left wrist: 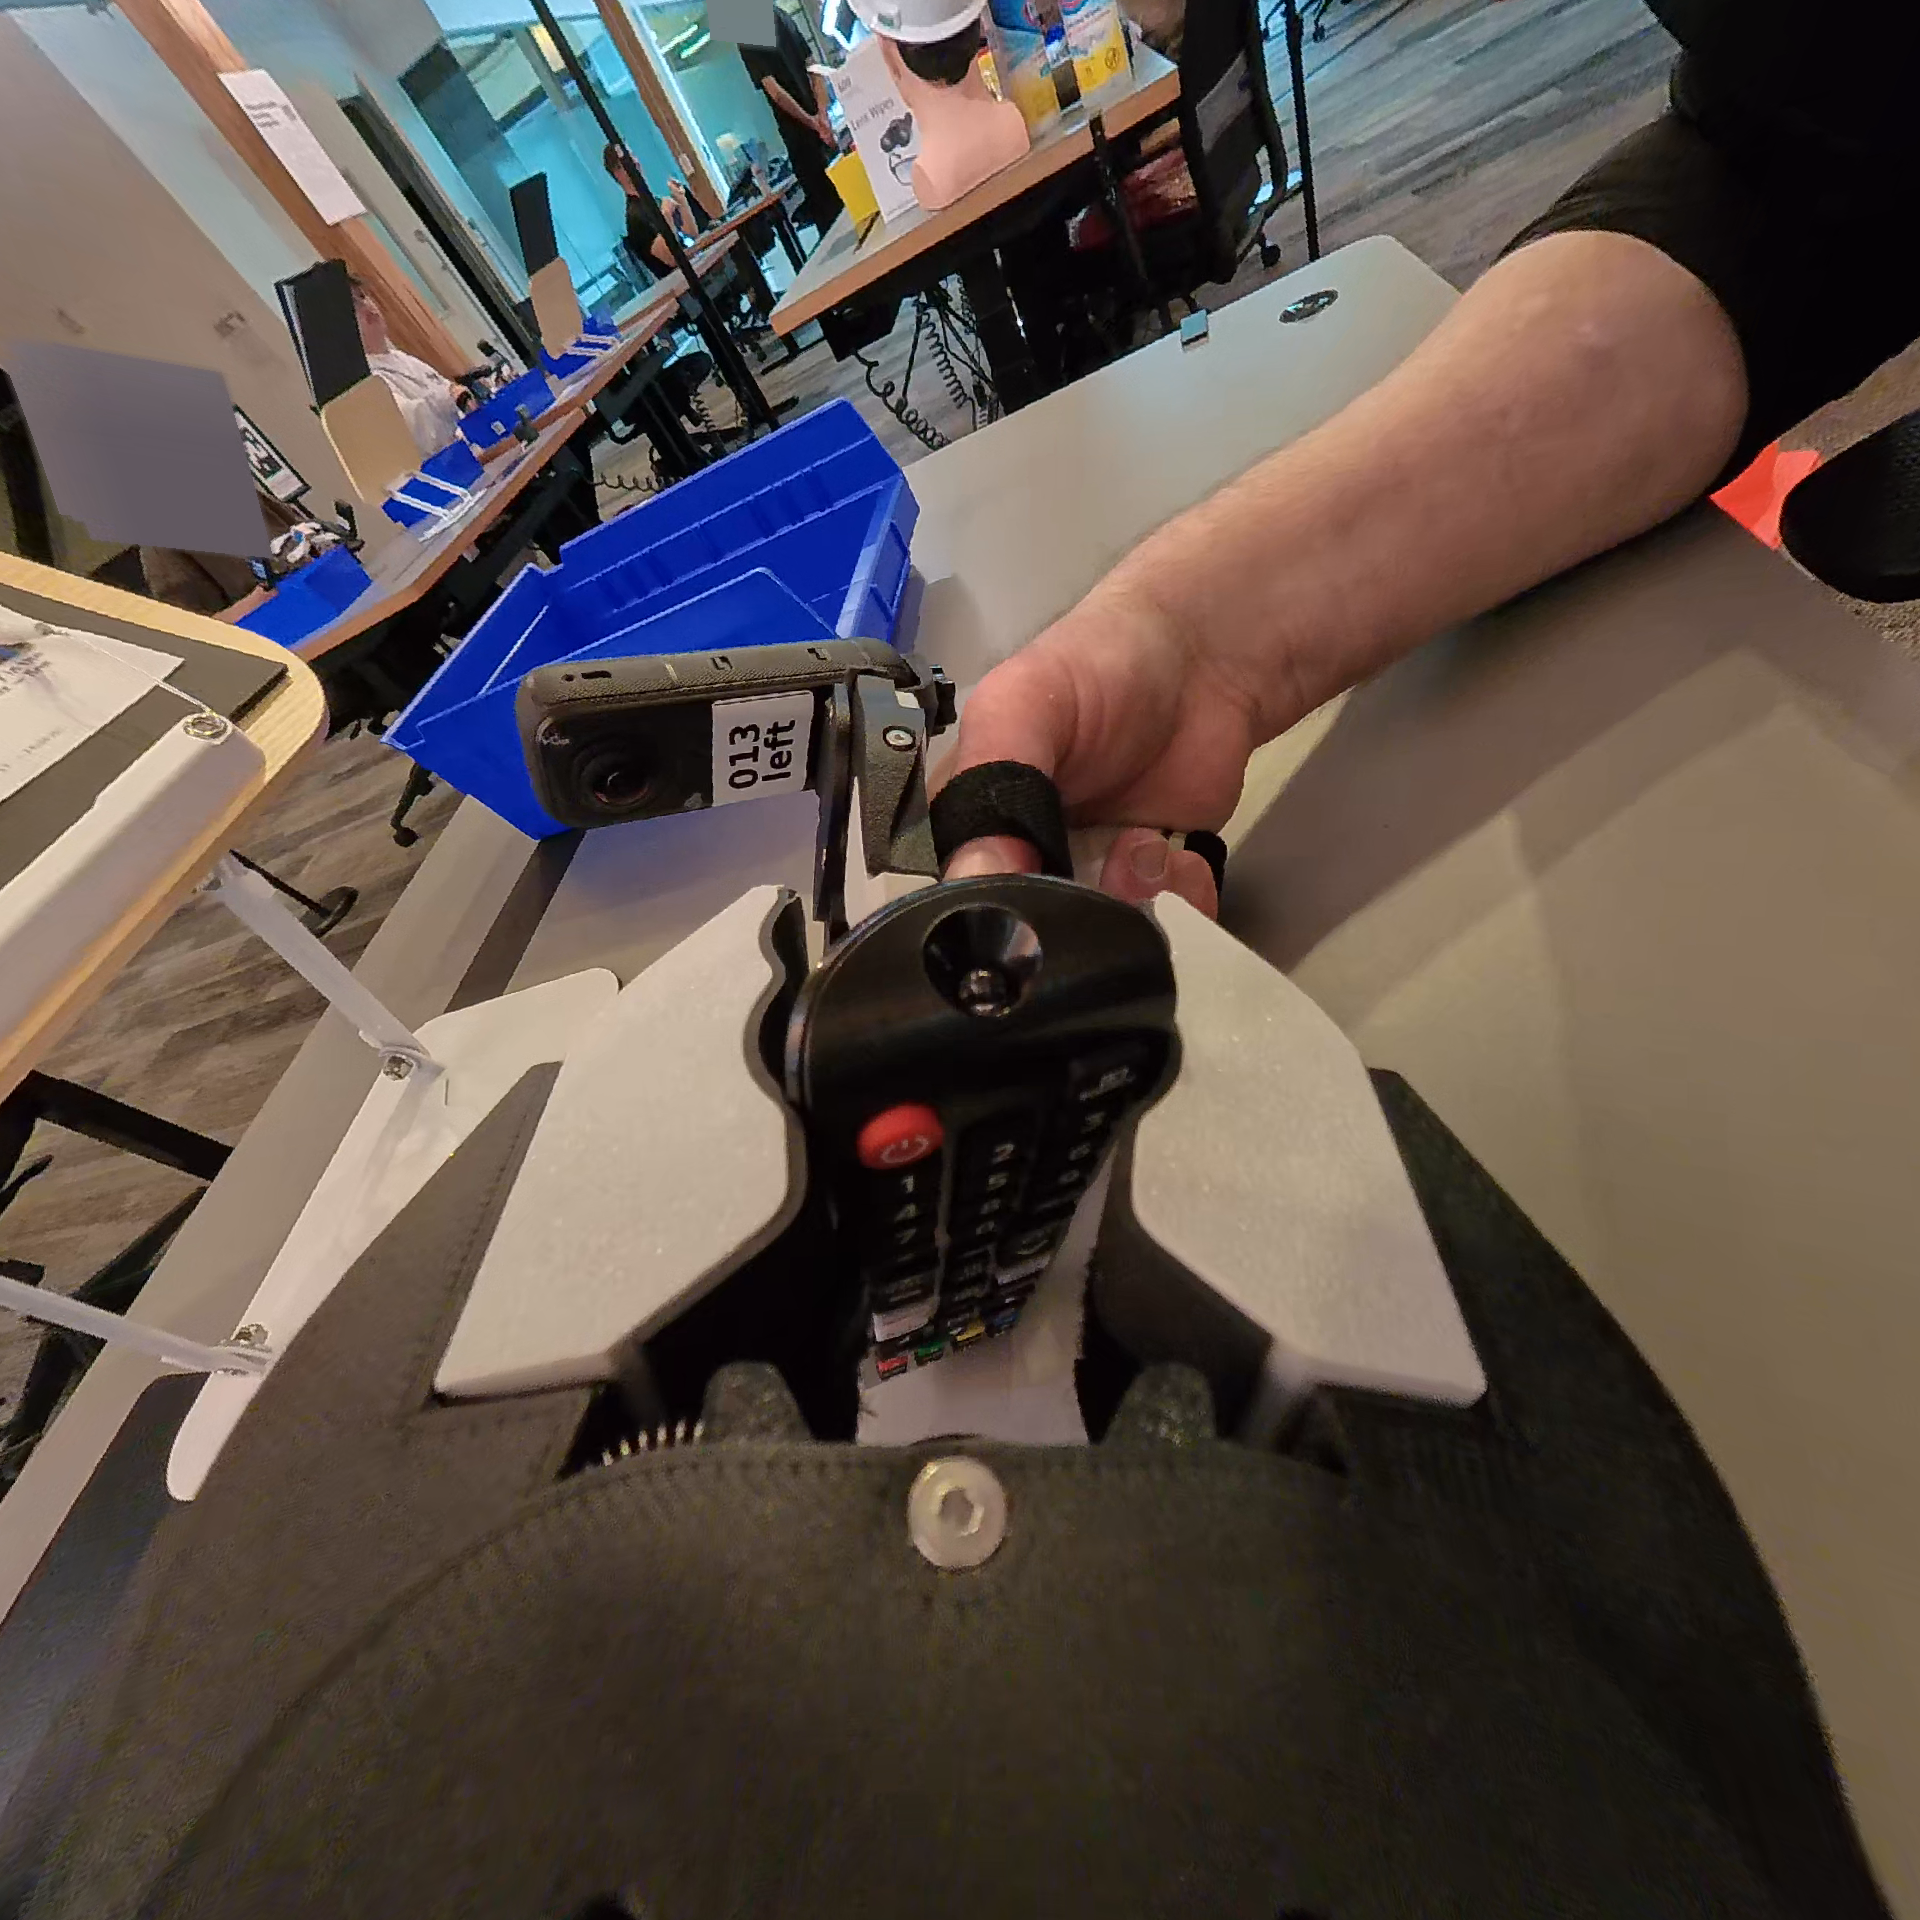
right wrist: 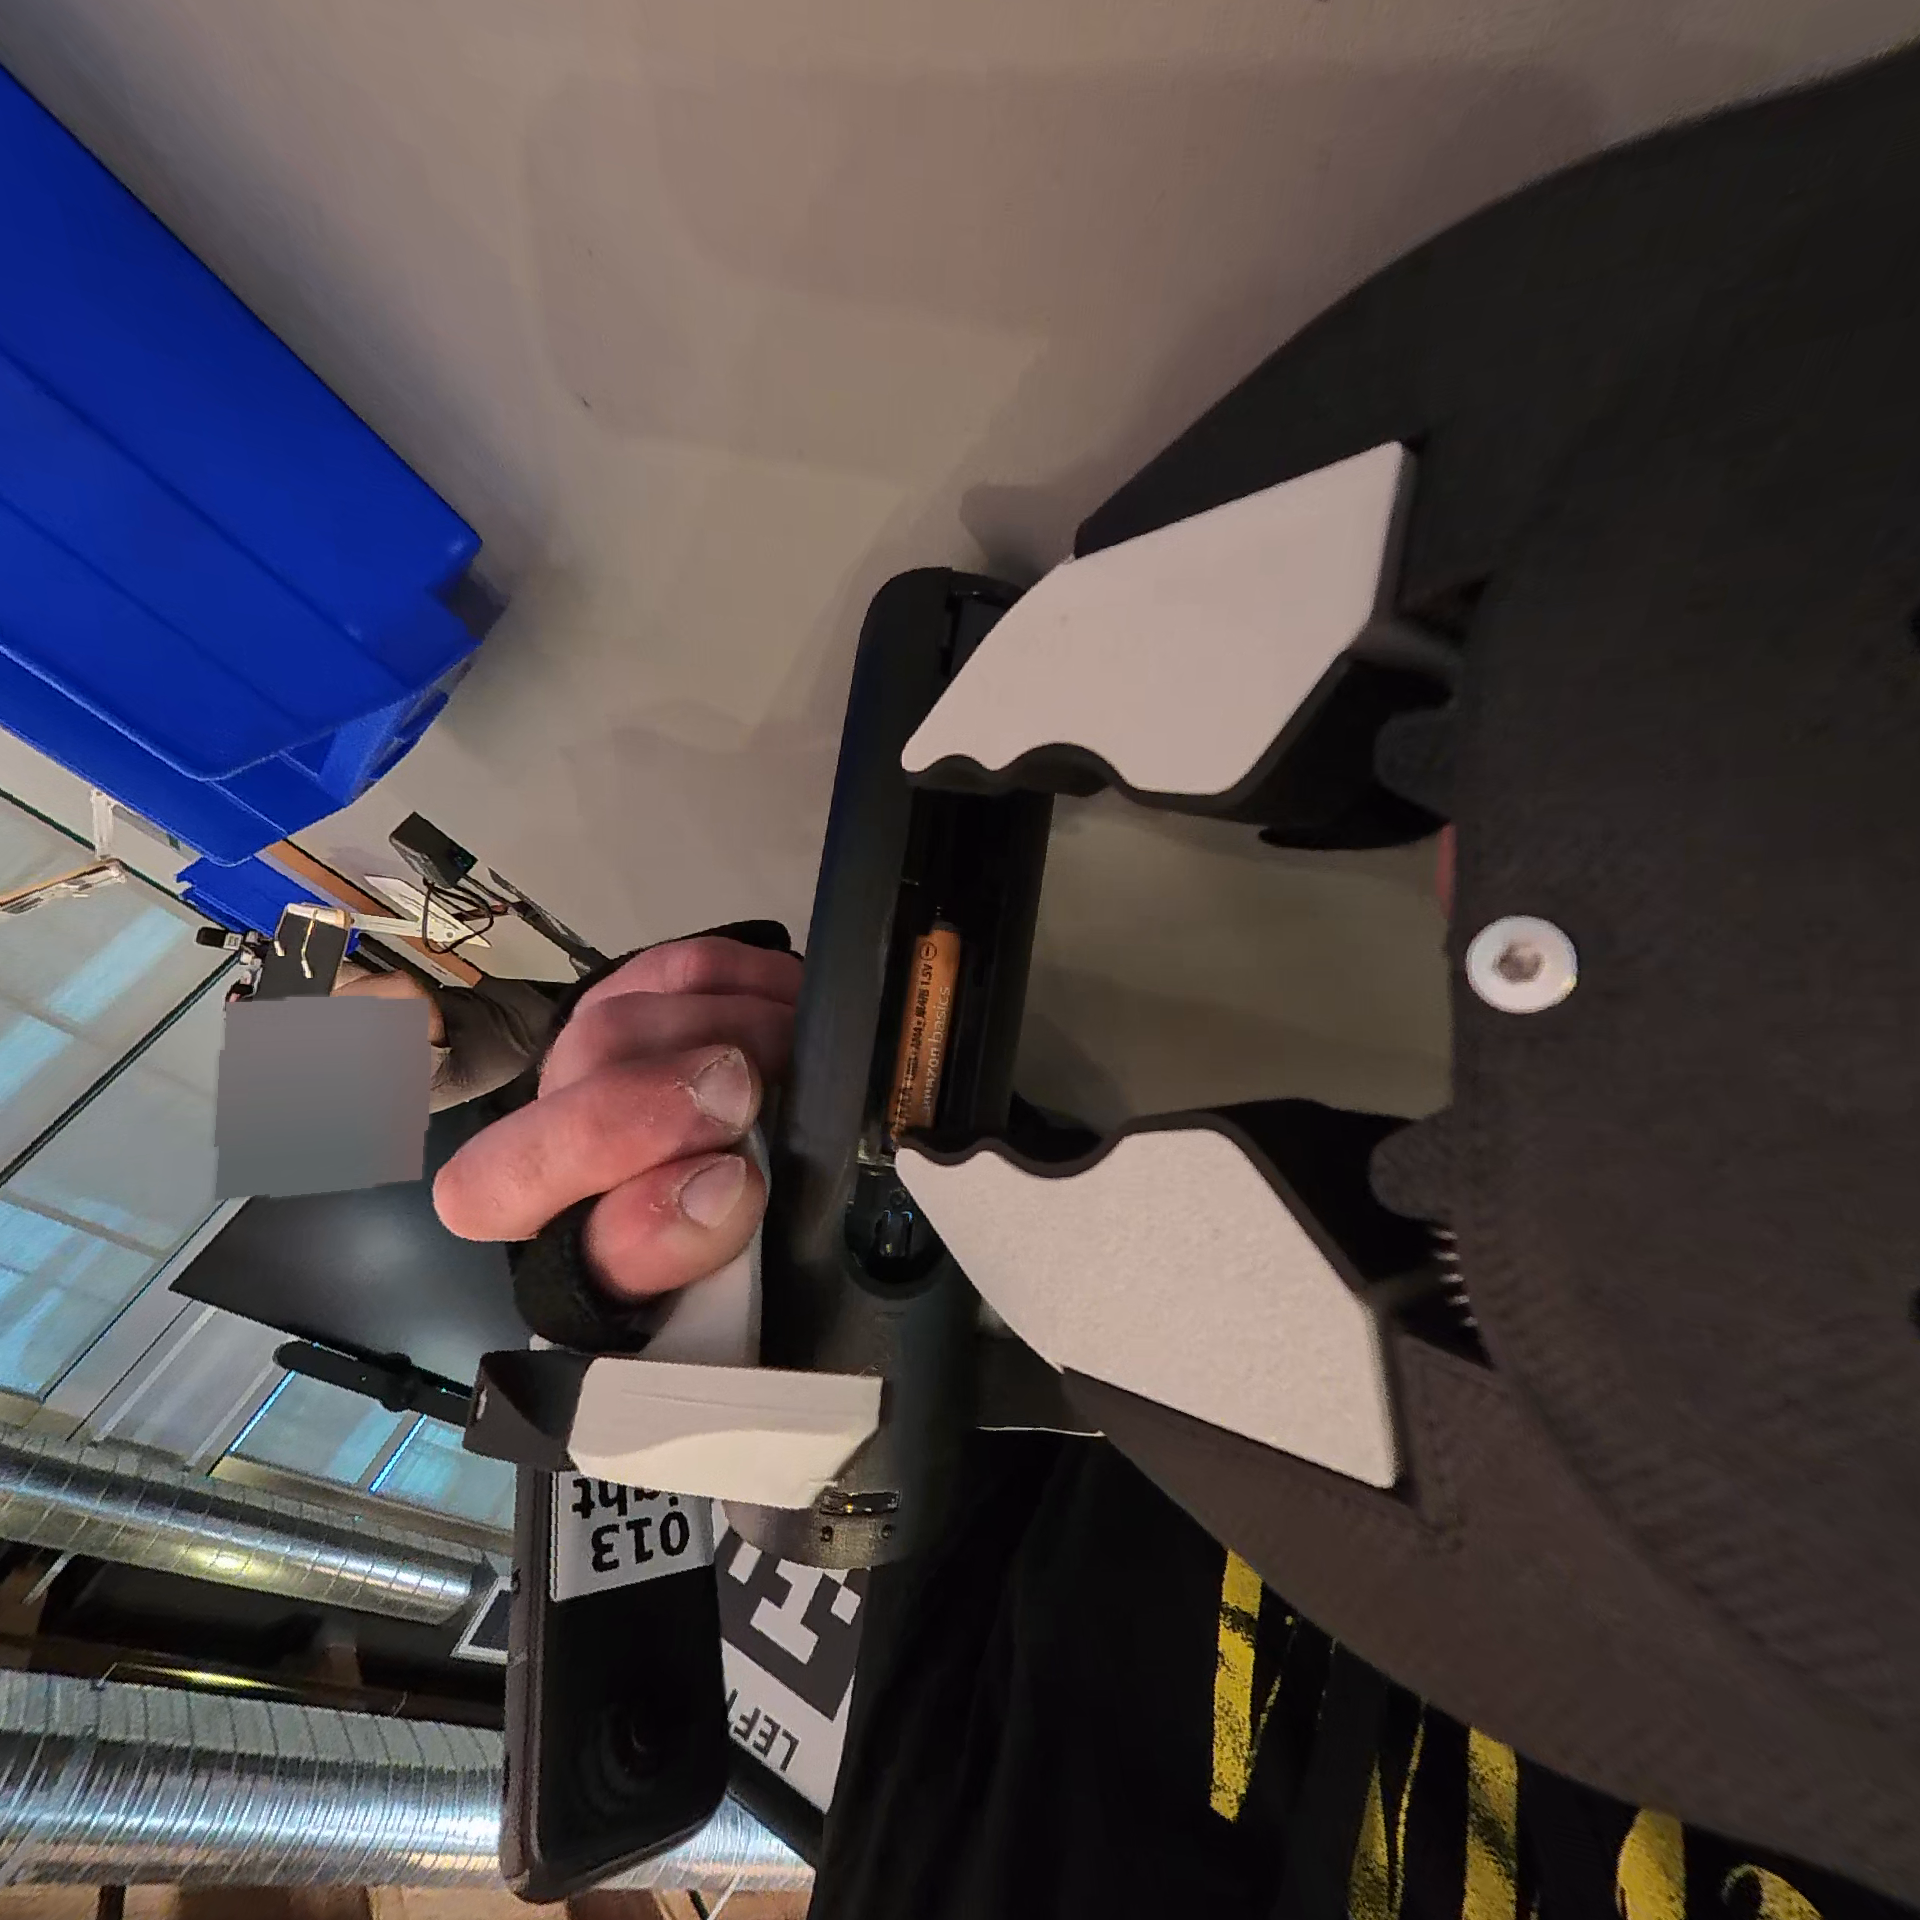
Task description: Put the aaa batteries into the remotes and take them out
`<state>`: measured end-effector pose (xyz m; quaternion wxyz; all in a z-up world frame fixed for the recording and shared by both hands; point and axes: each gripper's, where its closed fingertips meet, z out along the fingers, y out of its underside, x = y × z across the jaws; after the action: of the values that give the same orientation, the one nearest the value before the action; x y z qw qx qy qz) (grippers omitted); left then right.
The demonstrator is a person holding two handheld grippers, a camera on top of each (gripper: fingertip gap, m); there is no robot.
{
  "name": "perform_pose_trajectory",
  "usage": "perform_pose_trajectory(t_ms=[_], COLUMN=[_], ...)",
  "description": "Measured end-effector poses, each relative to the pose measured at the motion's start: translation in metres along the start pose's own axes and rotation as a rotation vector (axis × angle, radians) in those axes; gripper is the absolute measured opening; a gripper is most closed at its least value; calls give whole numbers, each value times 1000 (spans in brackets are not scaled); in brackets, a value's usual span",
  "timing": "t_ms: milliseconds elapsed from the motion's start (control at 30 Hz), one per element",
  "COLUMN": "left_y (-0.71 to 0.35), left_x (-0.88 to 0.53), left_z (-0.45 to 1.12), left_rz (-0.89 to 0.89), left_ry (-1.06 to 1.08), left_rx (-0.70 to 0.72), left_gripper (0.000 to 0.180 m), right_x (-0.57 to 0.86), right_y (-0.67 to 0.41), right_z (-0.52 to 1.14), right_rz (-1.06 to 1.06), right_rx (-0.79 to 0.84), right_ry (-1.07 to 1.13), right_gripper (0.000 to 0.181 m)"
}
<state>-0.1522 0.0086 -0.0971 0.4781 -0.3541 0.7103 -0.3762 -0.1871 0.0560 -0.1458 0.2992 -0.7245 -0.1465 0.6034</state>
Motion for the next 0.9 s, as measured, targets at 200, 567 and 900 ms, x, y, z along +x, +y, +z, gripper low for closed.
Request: perform_pose_trajectory(t_ms=[200, 567, 900], left_y=[1, 1, 1], left_x=[2, 2, 4], left_z=[3, 3, 4], left_rz=[32, 25, 35], left_ry=[-1, -8, 1], left_rx=[-25, -6, -4], left_gripper=[61, 61, 61], right_x=[-2, -1, -1], right_y=[-1, 0, -1], right_z=[0, 0, -1], right_rz=[-1, -1, -10], right_rx=[17, 11, 13], right_ry=[-5, -9, -4], right_gripper=[70, 68, 60])
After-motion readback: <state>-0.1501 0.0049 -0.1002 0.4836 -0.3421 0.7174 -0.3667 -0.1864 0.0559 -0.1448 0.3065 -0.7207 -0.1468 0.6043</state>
